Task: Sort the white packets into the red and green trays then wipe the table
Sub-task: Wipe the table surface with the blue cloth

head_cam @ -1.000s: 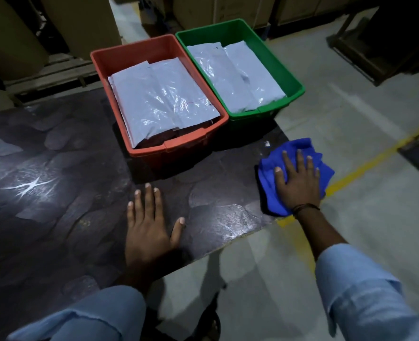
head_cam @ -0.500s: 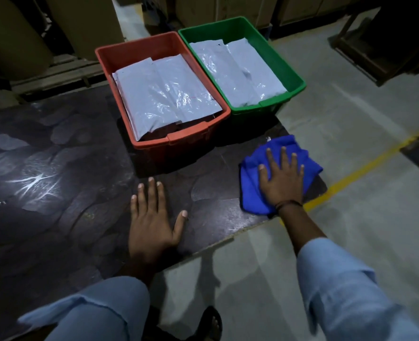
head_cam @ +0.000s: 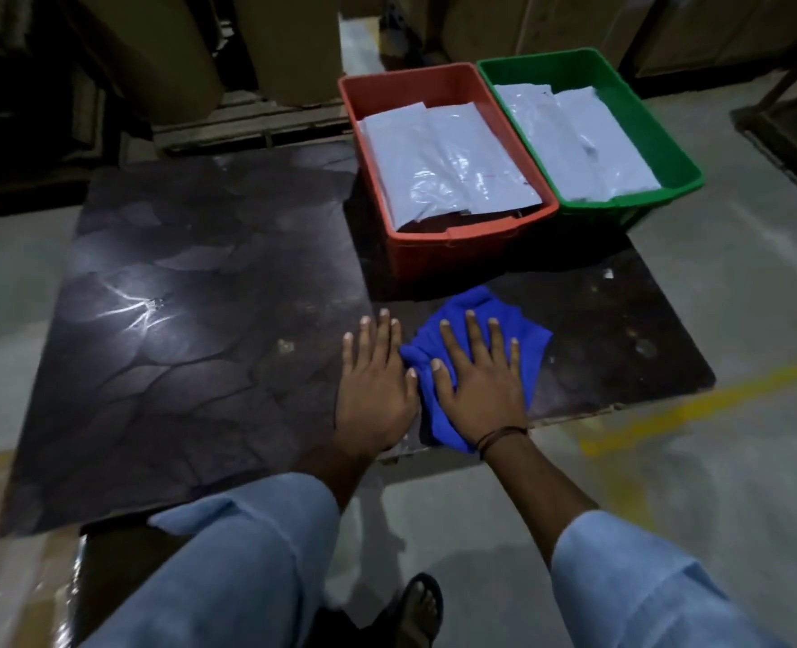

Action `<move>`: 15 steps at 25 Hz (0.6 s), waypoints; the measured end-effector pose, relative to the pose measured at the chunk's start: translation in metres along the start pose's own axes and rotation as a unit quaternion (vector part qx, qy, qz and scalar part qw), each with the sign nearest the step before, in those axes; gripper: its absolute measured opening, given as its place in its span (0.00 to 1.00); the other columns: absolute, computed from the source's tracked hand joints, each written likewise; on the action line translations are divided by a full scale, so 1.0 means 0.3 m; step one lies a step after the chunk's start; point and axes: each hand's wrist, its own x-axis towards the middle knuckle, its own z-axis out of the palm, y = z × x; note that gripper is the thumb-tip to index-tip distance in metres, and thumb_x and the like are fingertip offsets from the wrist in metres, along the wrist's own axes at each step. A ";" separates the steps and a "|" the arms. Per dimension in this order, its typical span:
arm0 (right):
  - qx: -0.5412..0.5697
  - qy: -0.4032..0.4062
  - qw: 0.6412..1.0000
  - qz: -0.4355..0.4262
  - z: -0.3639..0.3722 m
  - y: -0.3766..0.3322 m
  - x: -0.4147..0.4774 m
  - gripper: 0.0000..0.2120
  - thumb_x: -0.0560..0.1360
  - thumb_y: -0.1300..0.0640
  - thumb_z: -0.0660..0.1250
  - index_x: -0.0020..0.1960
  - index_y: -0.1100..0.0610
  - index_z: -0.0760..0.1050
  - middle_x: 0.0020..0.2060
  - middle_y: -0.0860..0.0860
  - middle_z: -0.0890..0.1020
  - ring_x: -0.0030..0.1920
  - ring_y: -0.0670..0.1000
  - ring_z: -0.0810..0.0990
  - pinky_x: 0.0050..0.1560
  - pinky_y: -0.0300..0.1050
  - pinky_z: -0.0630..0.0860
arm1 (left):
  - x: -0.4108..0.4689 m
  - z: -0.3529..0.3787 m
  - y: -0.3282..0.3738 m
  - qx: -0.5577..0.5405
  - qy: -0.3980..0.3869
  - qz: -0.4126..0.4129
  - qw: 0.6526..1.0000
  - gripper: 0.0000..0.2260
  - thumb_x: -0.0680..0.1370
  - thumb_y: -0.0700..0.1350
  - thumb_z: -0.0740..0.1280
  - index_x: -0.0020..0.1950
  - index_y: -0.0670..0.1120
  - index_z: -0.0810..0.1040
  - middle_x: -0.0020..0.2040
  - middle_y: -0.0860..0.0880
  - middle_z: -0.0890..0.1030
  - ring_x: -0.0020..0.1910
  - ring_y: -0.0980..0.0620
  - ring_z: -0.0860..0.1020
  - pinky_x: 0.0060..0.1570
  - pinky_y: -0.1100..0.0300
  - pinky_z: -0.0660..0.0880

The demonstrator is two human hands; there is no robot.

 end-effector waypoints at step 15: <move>0.022 0.002 0.992 -0.122 0.112 -0.622 0.484 0.30 0.77 0.34 0.51 0.77 0.42 0.60 0.78 0.52 0.61 0.78 0.60 0.56 0.76 0.64 0.49 | -0.157 -0.150 -0.910 0.041 0.043 -0.105 0.993 0.37 0.81 0.65 0.49 0.83 0.43 0.52 0.83 0.44 0.51 0.82 0.40 0.50 0.80 0.43 0.49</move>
